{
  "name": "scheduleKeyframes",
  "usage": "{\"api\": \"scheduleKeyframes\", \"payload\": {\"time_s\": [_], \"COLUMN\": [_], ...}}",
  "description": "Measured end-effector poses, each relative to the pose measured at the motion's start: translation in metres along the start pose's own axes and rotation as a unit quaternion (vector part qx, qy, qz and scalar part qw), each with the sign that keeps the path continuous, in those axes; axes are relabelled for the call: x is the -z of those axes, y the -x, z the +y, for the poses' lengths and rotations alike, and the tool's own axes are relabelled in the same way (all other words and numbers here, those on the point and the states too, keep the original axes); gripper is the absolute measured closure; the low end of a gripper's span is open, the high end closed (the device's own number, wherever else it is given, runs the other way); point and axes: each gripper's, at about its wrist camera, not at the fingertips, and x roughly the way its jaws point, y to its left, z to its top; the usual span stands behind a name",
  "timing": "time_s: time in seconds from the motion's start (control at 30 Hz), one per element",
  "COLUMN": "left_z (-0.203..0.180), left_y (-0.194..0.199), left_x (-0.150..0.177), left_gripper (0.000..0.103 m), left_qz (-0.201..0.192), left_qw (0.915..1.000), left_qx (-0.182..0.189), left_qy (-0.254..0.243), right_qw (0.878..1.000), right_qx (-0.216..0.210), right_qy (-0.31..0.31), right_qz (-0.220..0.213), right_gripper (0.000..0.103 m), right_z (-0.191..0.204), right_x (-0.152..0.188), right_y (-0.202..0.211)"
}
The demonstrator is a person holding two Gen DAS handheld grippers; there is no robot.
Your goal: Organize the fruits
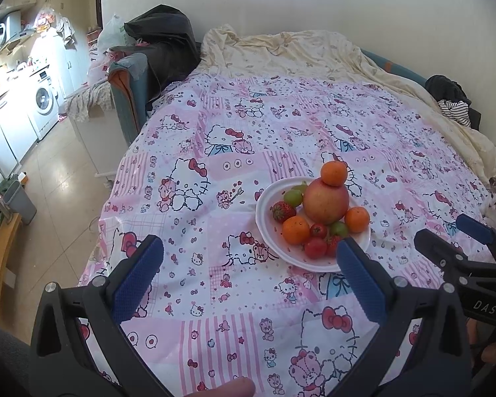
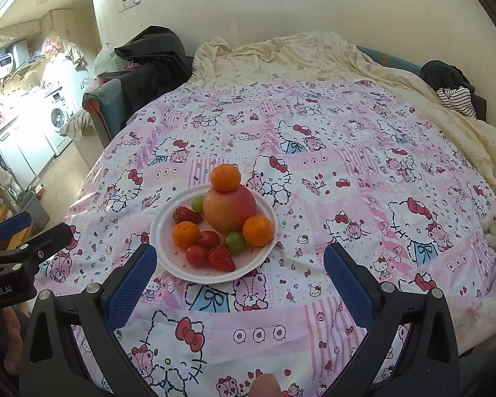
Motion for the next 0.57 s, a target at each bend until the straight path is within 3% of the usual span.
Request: {"api": "scheduleKeyframes", "payload": {"time_s": [0.57], "left_z": [0.0023], "left_y": [0.0009], "left_x": [-0.0002], "left_gripper": [0.0], "left_qz": [0.001], "left_qw": [1.0], "left_qx": [0.0], "left_qy": [0.003], "right_qw": [1.0], "right_qx": [0.0], "right_qy": [-0.004], "right_qz": [0.004], "right_gripper": [0.0], "right_z": [-0.0011], "right_x": [0.0001], "right_y": [-0.0017]}}
